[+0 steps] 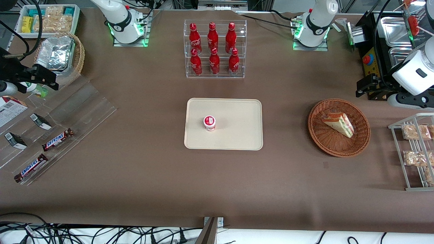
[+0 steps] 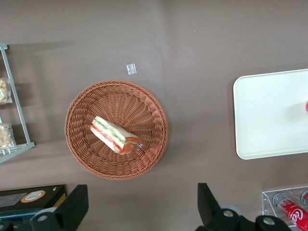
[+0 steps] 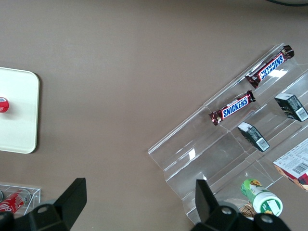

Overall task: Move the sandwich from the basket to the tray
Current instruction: 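Move the left gripper over the wrapped sandwich in the wicker basket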

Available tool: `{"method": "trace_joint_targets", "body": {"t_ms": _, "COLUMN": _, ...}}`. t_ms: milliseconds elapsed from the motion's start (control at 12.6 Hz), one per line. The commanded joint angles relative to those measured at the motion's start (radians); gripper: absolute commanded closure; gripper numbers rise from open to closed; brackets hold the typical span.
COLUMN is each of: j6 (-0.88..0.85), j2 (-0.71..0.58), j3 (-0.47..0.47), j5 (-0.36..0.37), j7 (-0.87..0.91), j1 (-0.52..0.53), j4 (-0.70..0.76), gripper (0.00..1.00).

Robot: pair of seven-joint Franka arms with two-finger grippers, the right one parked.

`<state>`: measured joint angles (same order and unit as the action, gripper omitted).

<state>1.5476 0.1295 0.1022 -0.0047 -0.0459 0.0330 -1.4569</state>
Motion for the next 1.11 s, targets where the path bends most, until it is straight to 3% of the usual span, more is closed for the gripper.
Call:
{"method": "trace_joint_targets", "body": {"t_ms": 0, "j6": 0.017, "j2": 0.006, "j3": 0.001, "j5": 0.018, "j7": -0.029, "j1": 0.005, "j4": 0.01, "gripper": 0.0}}
{"method": "trace_joint_targets", "body": {"t_ms": 397, "j6": 0.052, "j2": 0.053, "j3": -0.006, "j5": 0.037, "j7": -0.029, "j1": 0.057, "j4": -0.017, "gripper": 0.0}}
{"method": "trace_joint_targets", "body": {"t_ms": 1032, "j6": 0.42, "j2": 0.007, "j3": -0.006, "j5": 0.072, "j7": 0.177, "j1": 0.116, "j4": -0.412, "gripper": 0.0}}
